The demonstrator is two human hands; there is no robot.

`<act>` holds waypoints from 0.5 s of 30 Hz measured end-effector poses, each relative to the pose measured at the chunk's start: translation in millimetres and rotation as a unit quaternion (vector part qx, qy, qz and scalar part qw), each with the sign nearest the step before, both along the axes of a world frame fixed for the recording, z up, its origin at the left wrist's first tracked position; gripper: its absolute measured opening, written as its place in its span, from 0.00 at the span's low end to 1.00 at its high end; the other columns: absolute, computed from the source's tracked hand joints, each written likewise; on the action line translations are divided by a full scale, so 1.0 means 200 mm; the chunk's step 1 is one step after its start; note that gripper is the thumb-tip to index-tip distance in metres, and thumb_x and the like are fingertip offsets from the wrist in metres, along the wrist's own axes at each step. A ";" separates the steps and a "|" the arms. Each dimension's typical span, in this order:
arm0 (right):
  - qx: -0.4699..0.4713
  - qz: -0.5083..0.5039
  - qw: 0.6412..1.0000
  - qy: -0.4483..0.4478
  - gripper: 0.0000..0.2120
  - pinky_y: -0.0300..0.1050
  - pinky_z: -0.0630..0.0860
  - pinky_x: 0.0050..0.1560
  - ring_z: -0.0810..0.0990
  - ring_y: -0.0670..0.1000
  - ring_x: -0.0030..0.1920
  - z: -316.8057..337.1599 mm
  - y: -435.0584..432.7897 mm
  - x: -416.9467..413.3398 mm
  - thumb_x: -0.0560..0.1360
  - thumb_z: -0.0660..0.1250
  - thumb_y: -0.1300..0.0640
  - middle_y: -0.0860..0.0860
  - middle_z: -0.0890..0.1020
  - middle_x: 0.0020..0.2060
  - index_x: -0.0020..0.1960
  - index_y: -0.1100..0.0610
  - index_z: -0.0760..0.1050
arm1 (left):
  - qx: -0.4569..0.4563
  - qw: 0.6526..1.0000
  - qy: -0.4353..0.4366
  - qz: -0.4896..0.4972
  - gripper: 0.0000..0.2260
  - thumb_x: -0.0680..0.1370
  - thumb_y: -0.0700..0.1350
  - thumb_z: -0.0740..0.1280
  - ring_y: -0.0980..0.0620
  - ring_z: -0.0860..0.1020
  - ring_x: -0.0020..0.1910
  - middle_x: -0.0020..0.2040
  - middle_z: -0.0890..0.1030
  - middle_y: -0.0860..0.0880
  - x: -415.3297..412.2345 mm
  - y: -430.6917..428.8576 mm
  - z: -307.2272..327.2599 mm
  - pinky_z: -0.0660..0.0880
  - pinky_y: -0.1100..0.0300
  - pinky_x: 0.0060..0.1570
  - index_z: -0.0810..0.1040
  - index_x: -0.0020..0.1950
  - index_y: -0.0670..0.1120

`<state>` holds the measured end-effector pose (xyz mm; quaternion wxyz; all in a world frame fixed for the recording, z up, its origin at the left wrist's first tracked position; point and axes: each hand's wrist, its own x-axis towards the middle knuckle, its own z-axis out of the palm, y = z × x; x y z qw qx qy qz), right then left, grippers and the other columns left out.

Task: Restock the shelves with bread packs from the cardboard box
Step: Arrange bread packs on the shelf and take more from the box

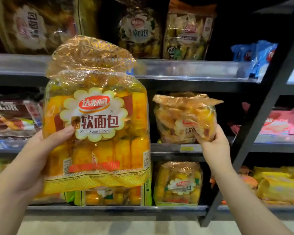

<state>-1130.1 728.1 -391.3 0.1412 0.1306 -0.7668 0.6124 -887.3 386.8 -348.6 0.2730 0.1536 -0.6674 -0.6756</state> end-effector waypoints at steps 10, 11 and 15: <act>0.122 -0.056 0.990 -0.053 0.23 0.45 0.72 0.50 0.75 0.50 0.52 0.11 -0.03 -0.15 0.78 0.71 0.43 0.48 0.78 0.53 0.67 0.54 0.72 | -0.033 0.999 -0.009 -0.010 0.27 0.71 0.63 0.75 0.40 0.82 0.62 0.63 0.83 0.46 -0.09 -0.02 -0.07 0.74 0.35 0.63 0.79 0.66 0.54; 0.128 -0.061 0.988 -0.060 0.25 0.46 0.73 0.52 0.75 0.51 0.53 0.12 -0.03 -0.19 0.77 0.71 0.43 0.49 0.78 0.53 0.68 0.54 0.72 | -0.035 0.999 -0.007 -0.014 0.26 0.71 0.62 0.75 0.40 0.82 0.62 0.63 0.84 0.45 -0.11 -0.01 -0.07 0.75 0.35 0.63 0.79 0.66 0.54; 0.123 -0.081 0.982 -0.116 0.27 0.54 0.77 0.60 0.79 0.61 0.60 0.12 -0.05 -0.35 0.75 0.74 0.42 0.55 0.81 0.56 0.66 0.57 0.73 | -0.037 0.999 0.005 -0.014 0.23 0.75 0.58 0.73 0.39 0.81 0.63 0.64 0.83 0.45 -0.17 0.00 -0.12 0.74 0.33 0.63 0.78 0.68 0.54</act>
